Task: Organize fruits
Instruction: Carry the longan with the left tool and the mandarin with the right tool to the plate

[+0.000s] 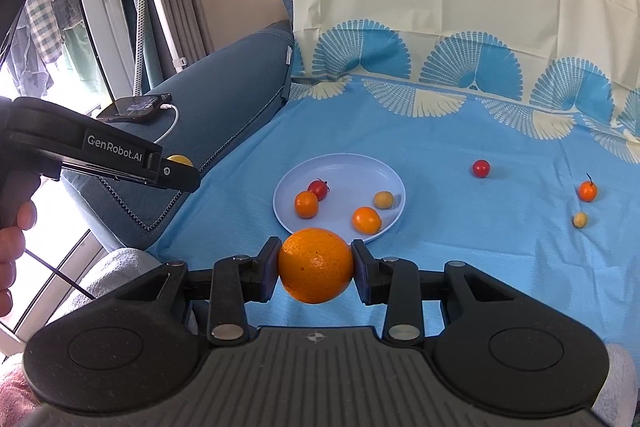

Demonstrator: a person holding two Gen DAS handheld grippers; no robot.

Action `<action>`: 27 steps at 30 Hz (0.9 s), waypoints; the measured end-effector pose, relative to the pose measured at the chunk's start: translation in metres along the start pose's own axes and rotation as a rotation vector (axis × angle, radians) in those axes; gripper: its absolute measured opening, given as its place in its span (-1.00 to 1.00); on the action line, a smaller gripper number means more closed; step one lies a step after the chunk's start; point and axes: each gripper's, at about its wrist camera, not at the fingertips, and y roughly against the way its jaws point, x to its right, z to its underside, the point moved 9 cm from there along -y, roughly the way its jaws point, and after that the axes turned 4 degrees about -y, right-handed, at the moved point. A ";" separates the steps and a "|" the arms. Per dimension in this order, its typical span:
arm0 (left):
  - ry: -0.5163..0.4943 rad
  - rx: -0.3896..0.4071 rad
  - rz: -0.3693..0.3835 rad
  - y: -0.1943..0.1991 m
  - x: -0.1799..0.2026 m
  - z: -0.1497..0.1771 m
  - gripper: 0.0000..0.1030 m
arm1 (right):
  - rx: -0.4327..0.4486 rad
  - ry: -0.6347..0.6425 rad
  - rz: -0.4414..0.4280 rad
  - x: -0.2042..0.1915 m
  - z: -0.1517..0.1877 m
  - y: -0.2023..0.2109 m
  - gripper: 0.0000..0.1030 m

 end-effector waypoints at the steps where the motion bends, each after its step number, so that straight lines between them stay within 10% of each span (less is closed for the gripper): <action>1: -0.001 0.000 0.001 -0.001 0.000 0.000 -0.45 | -0.001 -0.001 0.001 0.000 0.000 -0.001 -0.24; 27: 0.009 -0.052 0.020 -0.054 0.005 -0.026 -0.45 | -0.031 -0.056 0.051 0.034 -0.015 -0.041 -0.24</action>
